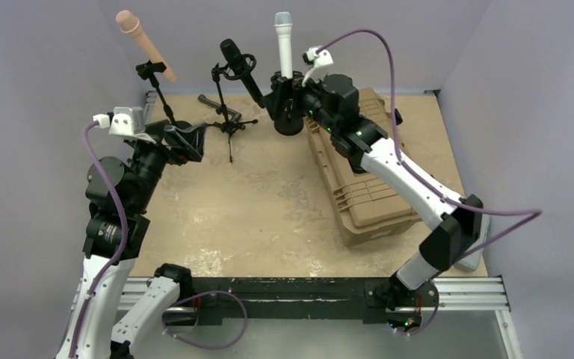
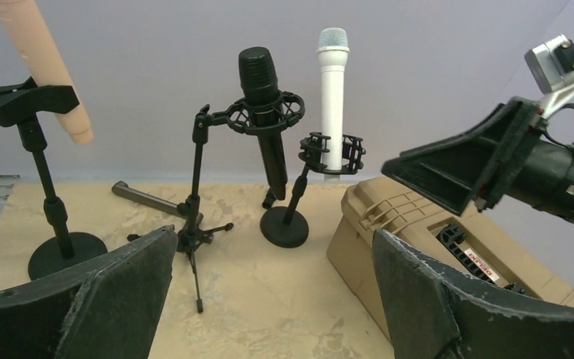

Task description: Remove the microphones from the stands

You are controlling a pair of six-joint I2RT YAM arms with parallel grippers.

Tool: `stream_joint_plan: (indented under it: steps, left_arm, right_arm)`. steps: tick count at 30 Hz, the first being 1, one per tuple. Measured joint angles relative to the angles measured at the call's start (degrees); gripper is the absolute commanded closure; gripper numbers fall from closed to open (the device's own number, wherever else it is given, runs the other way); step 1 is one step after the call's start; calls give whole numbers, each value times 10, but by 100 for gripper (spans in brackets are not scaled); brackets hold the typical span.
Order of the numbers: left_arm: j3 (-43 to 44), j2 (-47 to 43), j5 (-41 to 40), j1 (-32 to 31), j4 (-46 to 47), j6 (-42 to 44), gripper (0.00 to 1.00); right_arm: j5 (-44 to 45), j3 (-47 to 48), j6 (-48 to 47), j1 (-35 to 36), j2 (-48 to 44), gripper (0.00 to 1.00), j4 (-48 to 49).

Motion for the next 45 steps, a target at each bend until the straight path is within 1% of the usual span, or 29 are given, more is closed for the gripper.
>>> stream_joint_plan:
  steps: [3, 7, 13, 17, 19, 23, 28, 31, 37, 43, 45]
  left_arm:
    - [0, 1, -5, 0, 0, 2, 0]
    - [0, 3, -7, 0, 0, 4, 0]
    - [0, 13, -2, 0, 0, -2, 0]
    - [0, 18, 5, 0, 0, -6, 0]
    - [0, 18, 8, 0, 0, -7, 0]
    - [0, 19, 13, 0, 1, -11, 0]
    - [0, 20, 17, 0, 1, -15, 0]
    - [0, 21, 18, 0, 1, -17, 0]
    - [0, 23, 23, 0, 1, -17, 0]
    - [0, 26, 24, 0, 0, -21, 0]
    - [0, 27, 25, 0, 1, -21, 0]
  right_arm:
    - [14, 77, -22, 9, 62, 1, -11]
    - [53, 186, -45, 4, 134, 1, -34]
    - [136, 294, -65, -2, 202, 3, -67]
    - [158, 352, -67, -13, 246, 6, -82]
    - [157, 370, -65, -25, 264, 8, -87]
    - [150, 391, -63, -49, 297, 17, -93]
    - [134, 419, -61, -67, 335, 19, -93]
    - [124, 435, -62, -67, 354, 23, -89]
    - [115, 443, -66, -64, 373, 38, -71]
    - [104, 444, -73, -65, 382, 49, -51]
    - [103, 444, -75, -65, 382, 56, -50]
